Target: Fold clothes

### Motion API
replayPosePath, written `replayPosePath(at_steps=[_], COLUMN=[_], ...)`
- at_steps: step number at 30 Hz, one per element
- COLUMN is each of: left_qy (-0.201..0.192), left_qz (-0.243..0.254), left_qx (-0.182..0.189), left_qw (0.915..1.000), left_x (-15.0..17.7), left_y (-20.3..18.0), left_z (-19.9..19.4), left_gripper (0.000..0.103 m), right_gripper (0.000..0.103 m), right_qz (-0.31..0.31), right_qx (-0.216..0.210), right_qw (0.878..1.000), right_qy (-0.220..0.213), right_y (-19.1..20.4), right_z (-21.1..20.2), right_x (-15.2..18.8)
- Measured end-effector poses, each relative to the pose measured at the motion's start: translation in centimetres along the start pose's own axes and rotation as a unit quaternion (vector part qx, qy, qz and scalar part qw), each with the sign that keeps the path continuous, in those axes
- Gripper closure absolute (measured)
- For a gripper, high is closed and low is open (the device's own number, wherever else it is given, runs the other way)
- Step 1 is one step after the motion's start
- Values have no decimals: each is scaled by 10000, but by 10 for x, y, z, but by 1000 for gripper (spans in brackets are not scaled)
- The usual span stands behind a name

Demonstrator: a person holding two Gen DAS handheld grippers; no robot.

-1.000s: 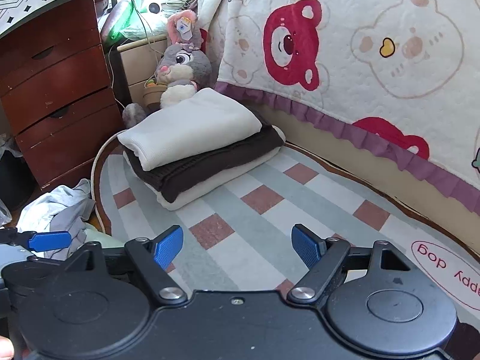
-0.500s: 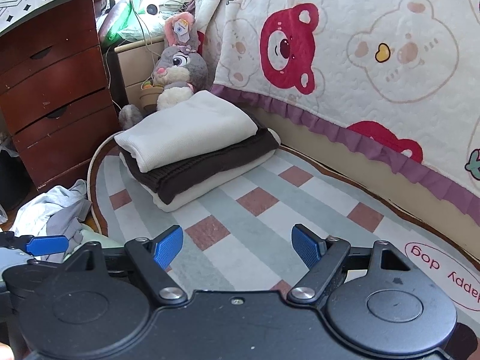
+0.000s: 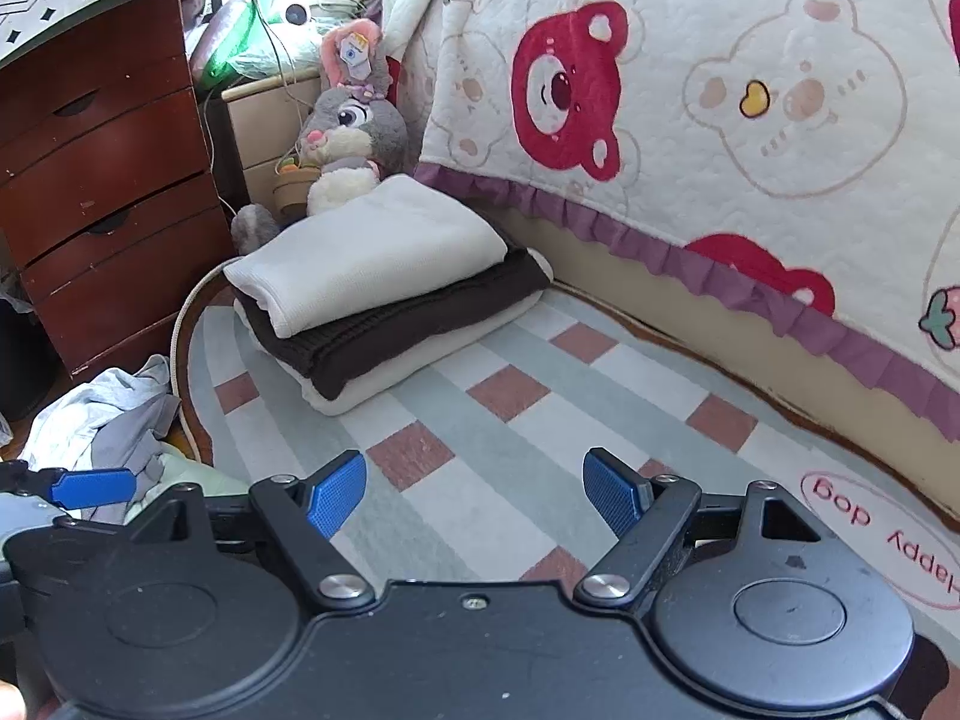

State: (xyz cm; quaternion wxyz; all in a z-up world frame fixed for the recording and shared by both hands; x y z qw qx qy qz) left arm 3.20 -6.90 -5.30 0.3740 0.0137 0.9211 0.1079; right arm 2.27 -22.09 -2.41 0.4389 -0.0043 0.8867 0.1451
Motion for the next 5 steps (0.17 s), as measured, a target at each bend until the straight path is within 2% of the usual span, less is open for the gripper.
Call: replayPosePath(at_steps=[5], left_qy=[-64], left_qz=[111], left_qx=[-11], left_qw=[9999], left_x=[1], left_y=[-6], left_z=[-5], left_gripper=[0], right_gripper=[20], right_qz=[65], right_qx=[57], right_qw=[10000], right_qy=[-20], right_y=[0], right_z=[-5], right_x=[1])
Point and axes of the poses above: each gripper's, at about its wrist camera, not at the fingertips, and z roughly the way its jaws point, y to its left, x to its underside, the point moved 8 cm from there along z, roughly the way its jaws point, and after that the axes turned 15 degrees about -x, right-handed, at the moved point
